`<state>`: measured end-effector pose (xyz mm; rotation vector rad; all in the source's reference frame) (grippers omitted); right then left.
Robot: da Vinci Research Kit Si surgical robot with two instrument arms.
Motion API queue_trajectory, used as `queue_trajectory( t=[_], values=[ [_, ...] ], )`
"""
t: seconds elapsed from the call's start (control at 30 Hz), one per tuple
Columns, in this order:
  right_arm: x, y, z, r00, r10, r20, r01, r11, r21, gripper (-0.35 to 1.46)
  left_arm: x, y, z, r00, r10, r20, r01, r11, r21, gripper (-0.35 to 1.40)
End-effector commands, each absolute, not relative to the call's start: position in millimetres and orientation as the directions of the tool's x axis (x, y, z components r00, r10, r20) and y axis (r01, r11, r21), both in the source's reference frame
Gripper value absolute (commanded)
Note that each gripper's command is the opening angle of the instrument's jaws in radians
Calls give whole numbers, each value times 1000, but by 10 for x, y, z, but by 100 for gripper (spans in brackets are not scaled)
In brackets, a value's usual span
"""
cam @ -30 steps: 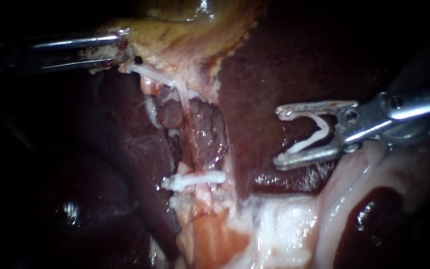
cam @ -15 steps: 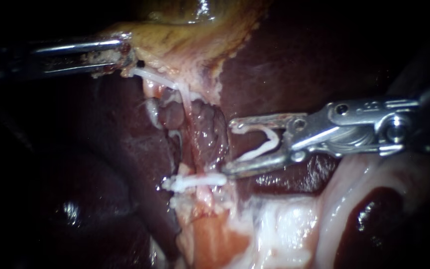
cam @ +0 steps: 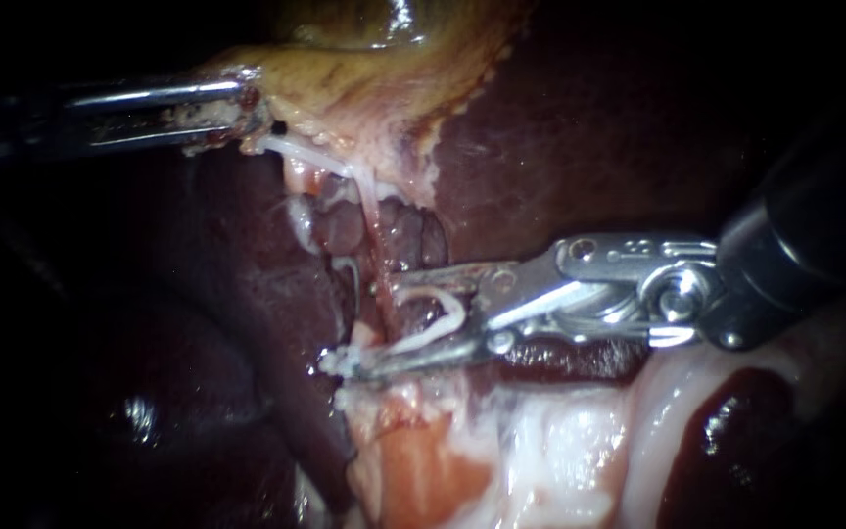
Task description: Clipping second clip right tube
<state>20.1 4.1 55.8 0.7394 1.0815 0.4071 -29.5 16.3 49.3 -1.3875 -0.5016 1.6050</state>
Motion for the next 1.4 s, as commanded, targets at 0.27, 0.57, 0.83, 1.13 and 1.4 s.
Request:
queue_trajectory(
  t=[0.27, 0.57, 0.83, 1.13, 1.4],
  values=[
    [209, 39, 554, 380, 687, -619, 92, 638, 765, 50, -296, 163, 493, 66, 834, -548, -376, -488, -788, -35],
    [214, 30, 532, 337, 709, -620, 141, 613, 778, 49, -296, 163, 494, 65, 834, -548, -376, -488, -788, -35],
    [216, 26, 522, 341, 705, -622, 193, 595, 781, 48, -295, 163, 494, 65, 834, -548, -376, -489, -788, -35],
    [211, 28, 523, 334, 708, -623, 179, 601, 779, 38, -296, 163, 494, 65, 834, -548, -376, -489, -787, -35],
    [204, 29, 523, 340, 721, -604, 169, 585, 793, 7, -296, 163, 494, 65, 834, -548, -376, -489, -787, -35]
  ],
)
